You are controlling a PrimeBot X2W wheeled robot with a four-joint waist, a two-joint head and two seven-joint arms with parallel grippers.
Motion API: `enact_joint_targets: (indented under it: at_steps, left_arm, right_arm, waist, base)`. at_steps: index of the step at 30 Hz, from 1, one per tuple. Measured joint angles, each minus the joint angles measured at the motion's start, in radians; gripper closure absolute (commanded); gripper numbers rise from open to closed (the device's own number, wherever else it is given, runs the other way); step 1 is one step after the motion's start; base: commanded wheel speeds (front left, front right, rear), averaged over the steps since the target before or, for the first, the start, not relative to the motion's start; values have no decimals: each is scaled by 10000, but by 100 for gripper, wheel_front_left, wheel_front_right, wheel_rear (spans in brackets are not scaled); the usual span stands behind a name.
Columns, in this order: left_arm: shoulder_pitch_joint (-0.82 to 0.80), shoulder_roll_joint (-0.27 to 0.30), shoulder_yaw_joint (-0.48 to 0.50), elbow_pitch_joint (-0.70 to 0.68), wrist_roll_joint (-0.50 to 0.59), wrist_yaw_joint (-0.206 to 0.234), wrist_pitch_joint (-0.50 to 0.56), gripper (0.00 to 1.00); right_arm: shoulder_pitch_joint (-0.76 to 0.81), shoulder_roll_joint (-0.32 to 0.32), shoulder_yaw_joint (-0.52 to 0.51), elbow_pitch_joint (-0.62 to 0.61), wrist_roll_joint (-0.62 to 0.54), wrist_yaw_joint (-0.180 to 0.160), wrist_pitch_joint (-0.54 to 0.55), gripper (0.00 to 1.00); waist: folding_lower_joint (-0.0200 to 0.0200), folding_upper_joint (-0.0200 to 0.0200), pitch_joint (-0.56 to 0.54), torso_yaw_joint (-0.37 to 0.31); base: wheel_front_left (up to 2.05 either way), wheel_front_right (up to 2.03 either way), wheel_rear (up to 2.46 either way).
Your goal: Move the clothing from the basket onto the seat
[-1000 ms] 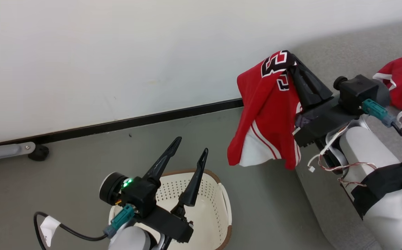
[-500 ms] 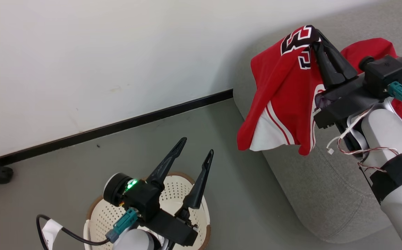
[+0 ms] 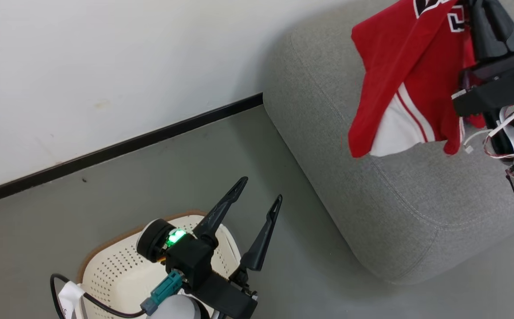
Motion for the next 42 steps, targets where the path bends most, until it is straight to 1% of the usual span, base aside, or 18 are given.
enact_joint_targets:
  at_steps: [3, 5, 8, 12, 16, 20, 27, 28, 29, 30, 31, 32, 36, 39, 42]
  left_arm:
    - [-10, 151, -92, -13, 4, -2, 0, 0]
    - [-16, 267, -165, -13, 4, -6, 0, 0]
    - [-42, 424, -251, -27, 2, -6, 0, 0]
    - [-88, 594, -412, -77, 2, -6, 0, 0]
    - [-209, 813, -539, -138, 2, -6, 0, 0]
    - [-244, 1055, -600, -219, 2, -6, 0, 0]
    - [-336, 1572, -926, -360, 2, -6, 0, 0]
    - [-336, 1572, -926, -360, 2, -6, 0, 0]
    - [-337, 1680, -951, -385, 2, -6, 0, 0]
    - [-337, 1908, -955, -445, 2, -6, 0, 0]
    - [-337, 1908, -955, -445, 2, -6, 0, 0]
    - [-337, 2025, -945, -456, 2, -6, 0, 0]
    - [-341, 2495, -1011, -487, 2, -6, 0, 0]
    - [-354, 2725, -1149, -566, 4, -8, 0, 0]
    - [-350, 2989, -1122, -627, 2, -6, 0, 0]
  right_arm:
    - [-231, -201, -224, -130, -50, -104, -2, 100]
    - [-364, -343, -359, -278, -58, -232, -2, 100]
    - [-648, -598, -568, -370, -140, -301, -2, 100]
    - [-1119, -984, -1049, -543, -151, -598, -2, 100]
    - [-1525, -1492, -1511, -685, -153, -821, 21, 100]
    - [-1776, -1919, -1964, -698, -150, -1007, 263, 100]
    - [-1843, -2383, -2637, -740, -42, -1434, 725, 100]
    - [-1843, -2383, -2637, -740, -42, -1434, 725, 100]
    - [-1842, -2447, -2748, -807, -40, -1517, 809, 100]
    - [-1841, -2587, -2984, -888, -29, -1586, 945, 100]
    - [-1841, -2587, -2984, -888, -29, -1586, 945, 100]
    - [-1840, -2677, -3124, -871, 6, -1624, 997, 100]
    - [-1784, -3093, -3722, -863, 144, -1749, 1208, 100]
    - [-1757, -3459, -4132, -974, 161, -1764, 1323, 100]
    - [-1739, -3526, -4456, -1212, 213, -1906, 1429, 100]
  waist:
    - [2, 0, 244, -113]
    - [2, 1, 400, -176]
    - [2, 1, 627, -255]
    - [2, 0, 921, -310]
    - [2, 1, 1222, -315]
    - [2, 0, 1536, -285]
    - [1, 1, 2152, -198]
    - [1, 1, 2152, -198]
    - [1, 1, 2247, -184]
    - [1, 0, 2439, -157]
    - [1, 0, 2439, -157]
    - [1, 0, 2535, -145]
    - [1, 0, 2933, -98]
    - [0, 1, 3239, -47]
    - [1, 0, 3546, 8]
  base:
    - [0, 0, 0]
    - [0, 0, 0]
    - [0, 0, 0]
    - [0, 0, 0]
    - [0, 0, 0]
    - [0, 0, 0]
    - [0, 0, 0]
    - [0, 0, 0]
    - [0, 0, 0]
    - [0, 0, 0]
    - [0, 0, 0]
    - [0, 0, 0]
    - [0, 0, 0]
    - [0, 0, 0]
    - [0, 0, 0]
